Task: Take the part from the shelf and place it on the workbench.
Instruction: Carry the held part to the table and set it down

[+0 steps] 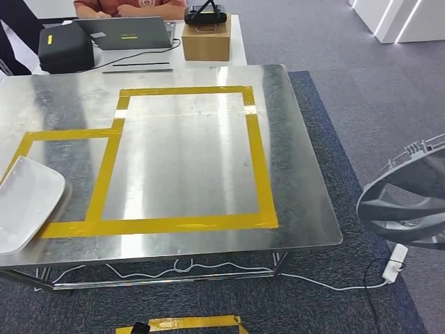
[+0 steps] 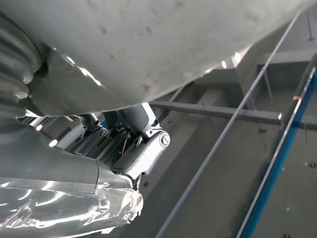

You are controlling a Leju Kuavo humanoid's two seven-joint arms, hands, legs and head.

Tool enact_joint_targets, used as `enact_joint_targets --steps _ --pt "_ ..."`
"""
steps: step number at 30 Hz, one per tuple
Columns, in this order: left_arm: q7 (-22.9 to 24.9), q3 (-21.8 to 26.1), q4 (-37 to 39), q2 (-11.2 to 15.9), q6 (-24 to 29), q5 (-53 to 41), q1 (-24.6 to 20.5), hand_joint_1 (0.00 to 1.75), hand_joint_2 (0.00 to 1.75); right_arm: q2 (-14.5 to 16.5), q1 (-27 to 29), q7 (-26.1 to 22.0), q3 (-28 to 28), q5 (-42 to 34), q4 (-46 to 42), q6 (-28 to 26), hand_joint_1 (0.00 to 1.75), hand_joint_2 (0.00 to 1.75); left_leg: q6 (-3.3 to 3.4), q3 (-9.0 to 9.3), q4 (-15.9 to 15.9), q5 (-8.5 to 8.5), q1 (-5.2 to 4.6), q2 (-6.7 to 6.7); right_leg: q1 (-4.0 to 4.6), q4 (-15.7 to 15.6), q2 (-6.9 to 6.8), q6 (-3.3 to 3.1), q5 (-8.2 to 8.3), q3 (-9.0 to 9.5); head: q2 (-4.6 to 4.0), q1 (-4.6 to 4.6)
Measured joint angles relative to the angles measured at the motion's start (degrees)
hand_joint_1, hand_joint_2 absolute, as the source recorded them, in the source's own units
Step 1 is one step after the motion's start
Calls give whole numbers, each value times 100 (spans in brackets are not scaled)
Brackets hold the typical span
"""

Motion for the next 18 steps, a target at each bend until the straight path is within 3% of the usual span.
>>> enact_joint_targets --steps 11,18 --pt "67 -35 0 -17 -9 -99 -11 0 0 -116 -778 39 839 478 919 -47 175 175 7 -11 0 4 -2 -4 0 0 -7 1 1 -5 1 -1" --pt "179 -132 0 -45 -16 -232 -57 0 0 340 -1626 86 1887 1104 2089 -409 175 175 10 -8 0 10 0 -4 2 1 -7 8 6 -4 0 -1"
